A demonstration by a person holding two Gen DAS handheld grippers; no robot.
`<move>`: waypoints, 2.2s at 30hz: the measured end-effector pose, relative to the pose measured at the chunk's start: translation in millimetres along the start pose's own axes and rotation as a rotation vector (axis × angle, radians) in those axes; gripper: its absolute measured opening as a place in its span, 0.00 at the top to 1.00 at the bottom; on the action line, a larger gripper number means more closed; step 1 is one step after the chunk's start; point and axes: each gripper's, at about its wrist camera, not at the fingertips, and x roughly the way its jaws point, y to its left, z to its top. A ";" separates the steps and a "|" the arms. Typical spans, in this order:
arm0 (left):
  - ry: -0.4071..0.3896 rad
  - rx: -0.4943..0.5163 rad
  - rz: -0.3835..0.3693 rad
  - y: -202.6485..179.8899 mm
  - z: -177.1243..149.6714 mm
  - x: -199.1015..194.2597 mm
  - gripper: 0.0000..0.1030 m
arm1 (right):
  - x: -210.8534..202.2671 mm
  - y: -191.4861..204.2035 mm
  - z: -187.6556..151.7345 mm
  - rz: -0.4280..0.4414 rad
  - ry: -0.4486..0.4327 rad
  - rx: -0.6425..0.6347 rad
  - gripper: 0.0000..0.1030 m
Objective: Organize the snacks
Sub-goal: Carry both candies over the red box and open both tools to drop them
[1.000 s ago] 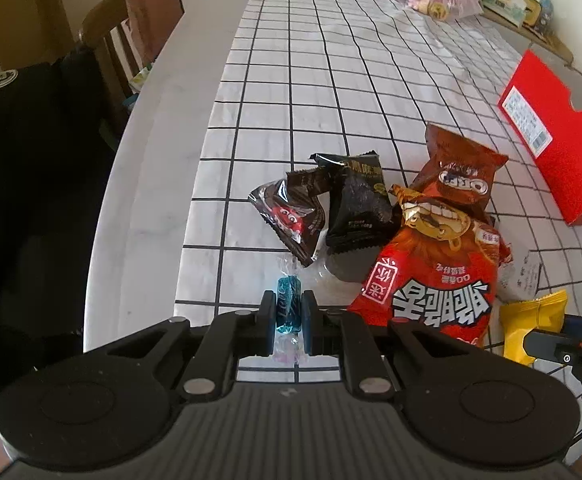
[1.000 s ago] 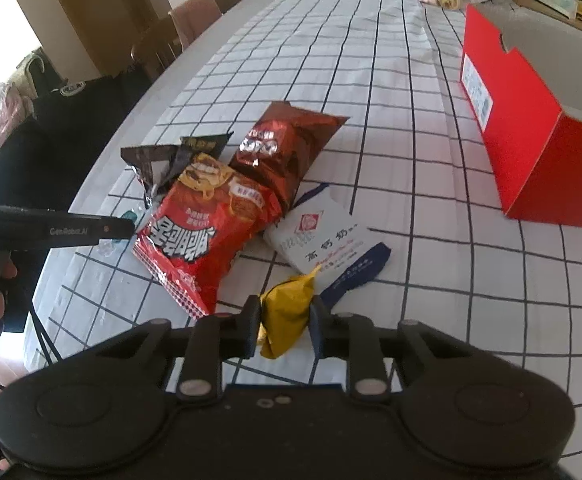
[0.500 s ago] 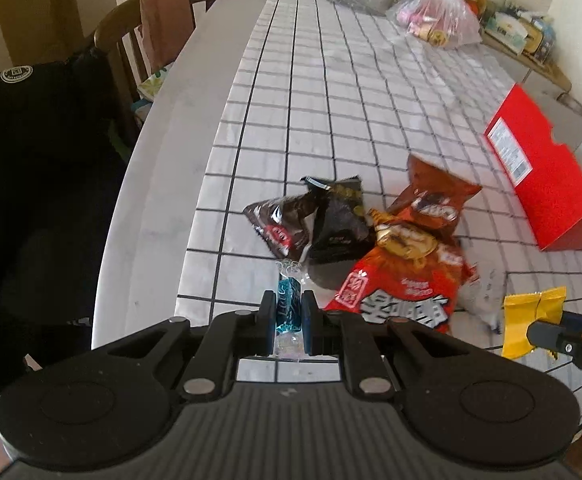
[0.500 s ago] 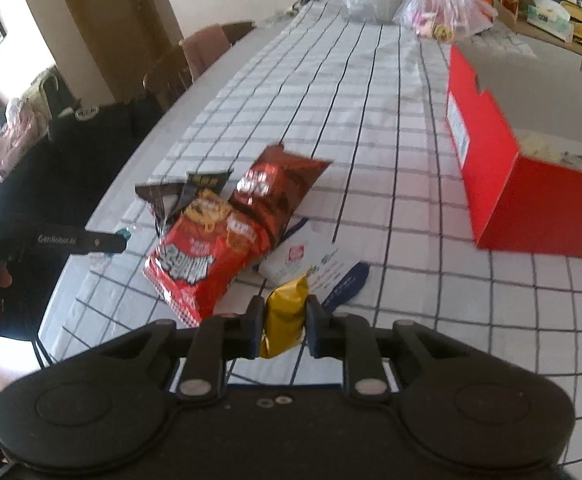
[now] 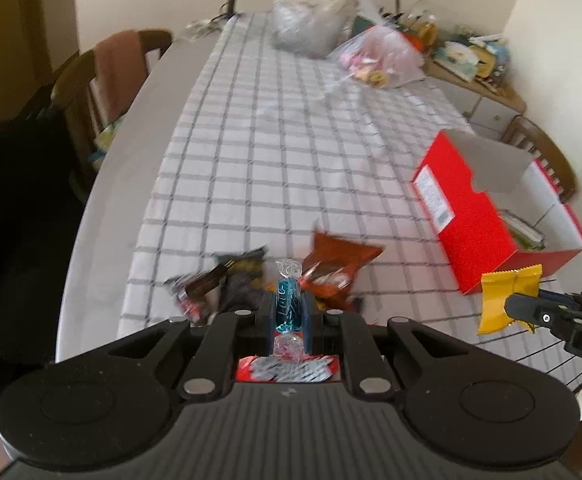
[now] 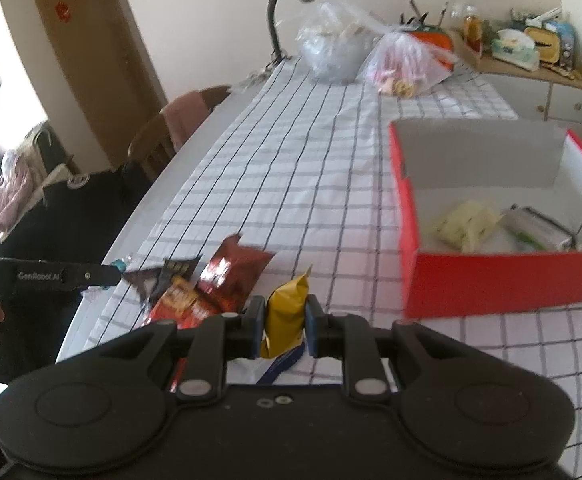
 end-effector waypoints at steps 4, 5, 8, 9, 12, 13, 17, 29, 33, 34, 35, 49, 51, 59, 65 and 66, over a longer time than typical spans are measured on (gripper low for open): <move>-0.024 0.021 -0.023 -25.6 14.6 0.4 0.88 | -10.0 -20.6 12.8 -0.014 -0.042 0.022 0.82; -0.033 0.031 -0.028 -33.6 18.6 0.5 0.88 | -12.3 -26.1 16.2 -0.020 -0.052 0.025 0.82; -0.055 0.052 -0.042 -53.0 29.1 1.2 0.88 | -19.0 -43.7 25.9 -0.036 -0.076 0.035 0.82; -0.063 0.058 -0.048 -60.2 33.3 1.3 0.88 | -21.1 -50.0 28.9 -0.042 -0.084 0.039 0.82; -0.080 0.074 -0.061 -80.4 43.8 2.9 0.88 | -27.1 -68.6 36.7 -0.057 -0.104 0.048 0.82; -0.086 0.081 -0.066 -89.0 47.9 4.2 0.88 | -28.8 -74.8 39.2 -0.062 -0.108 0.050 0.82; -0.099 0.105 -0.086 -119.4 59.5 10.3 0.88 | -35.8 -98.8 47.9 -0.079 -0.122 0.053 0.82; -0.083 0.163 -0.118 -208.7 82.7 48.4 0.88 | -42.9 -172.0 67.2 -0.127 -0.129 0.051 0.82; -0.064 0.171 -0.120 -231.7 87.9 64.9 0.88 | -38.9 -196.2 71.9 -0.149 -0.115 0.048 0.82; -0.058 0.173 -0.119 -237.6 88.8 69.9 0.88 | -37.3 -202.7 73.0 -0.155 -0.111 0.047 0.82; -0.053 0.174 -0.118 -242.0 89.3 73.5 0.88 | -35.6 -209.1 74.0 -0.161 -0.105 0.046 0.82; 0.047 0.188 -0.080 -291.6 96.0 135.8 0.88 | 4.9 -263.8 82.6 -0.178 0.014 0.006 0.82; 0.061 0.189 -0.067 -294.9 97.7 145.4 0.88 | 13.2 -264.7 83.8 -0.173 0.034 -0.008 0.82; 0.103 0.191 -0.015 -301.4 104.5 175.3 0.88 | 43.1 -266.8 91.1 -0.169 0.089 -0.058 0.82; 0.128 0.203 0.023 -301.3 109.0 190.7 0.88 | 59.3 -264.3 94.4 -0.165 0.120 -0.094 0.82; 0.135 0.201 0.025 -301.1 109.4 192.8 0.88 | 61.1 -263.9 94.8 -0.163 0.124 -0.097 0.81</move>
